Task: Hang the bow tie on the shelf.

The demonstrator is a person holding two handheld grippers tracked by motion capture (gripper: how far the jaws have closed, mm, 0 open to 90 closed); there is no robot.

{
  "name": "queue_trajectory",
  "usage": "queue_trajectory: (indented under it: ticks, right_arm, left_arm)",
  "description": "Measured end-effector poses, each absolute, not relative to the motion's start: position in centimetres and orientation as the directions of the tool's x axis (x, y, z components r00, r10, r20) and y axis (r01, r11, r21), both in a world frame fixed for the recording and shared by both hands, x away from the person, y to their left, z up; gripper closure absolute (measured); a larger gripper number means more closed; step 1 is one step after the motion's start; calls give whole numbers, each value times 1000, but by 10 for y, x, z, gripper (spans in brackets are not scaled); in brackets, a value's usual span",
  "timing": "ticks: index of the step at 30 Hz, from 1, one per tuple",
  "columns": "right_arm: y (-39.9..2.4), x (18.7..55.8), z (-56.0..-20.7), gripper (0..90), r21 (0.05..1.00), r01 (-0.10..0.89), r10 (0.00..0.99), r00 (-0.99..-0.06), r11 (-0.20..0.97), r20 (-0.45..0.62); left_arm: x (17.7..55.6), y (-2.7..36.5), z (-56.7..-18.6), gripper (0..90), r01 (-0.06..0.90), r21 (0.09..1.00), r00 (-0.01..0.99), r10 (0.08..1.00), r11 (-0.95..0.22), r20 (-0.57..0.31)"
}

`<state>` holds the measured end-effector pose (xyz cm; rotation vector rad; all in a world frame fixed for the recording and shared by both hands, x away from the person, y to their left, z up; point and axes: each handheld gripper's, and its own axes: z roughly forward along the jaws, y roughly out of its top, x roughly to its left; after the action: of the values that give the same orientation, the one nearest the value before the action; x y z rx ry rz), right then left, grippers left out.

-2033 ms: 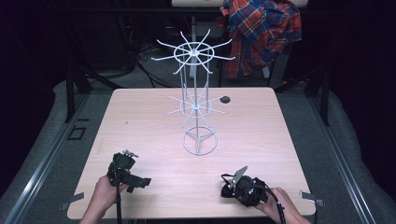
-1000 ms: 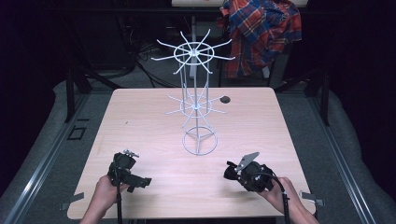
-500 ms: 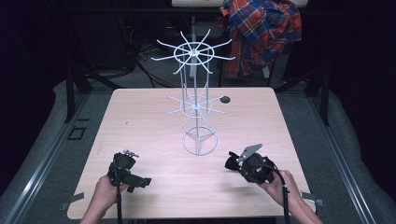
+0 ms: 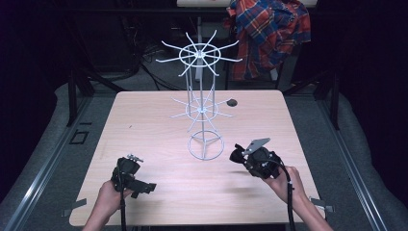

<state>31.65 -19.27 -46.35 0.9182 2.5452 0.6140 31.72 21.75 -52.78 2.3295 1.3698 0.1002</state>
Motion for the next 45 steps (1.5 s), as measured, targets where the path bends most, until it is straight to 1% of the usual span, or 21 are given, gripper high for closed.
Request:
queue_trajectory:
  ticks: [17,29,38,45]
  right_arm:
    - [-195,333,-437,786,592,509,726,-657,625,-201]
    - [-193,339,-418,786,645,487,757,-613,588,-228]
    - [-188,341,-403,786,679,454,759,-604,578,-242]
    - [-183,341,-396,786,687,436,754,-605,581,-254]
  left_arm:
    - [318,219,-529,0,821,399,502,851,-410,-158]
    - [317,220,-529,0,820,398,504,849,-412,-160]
    - [317,219,-529,0,818,398,506,848,-415,-158]
    - [317,219,-529,0,819,397,507,847,-414,-161]
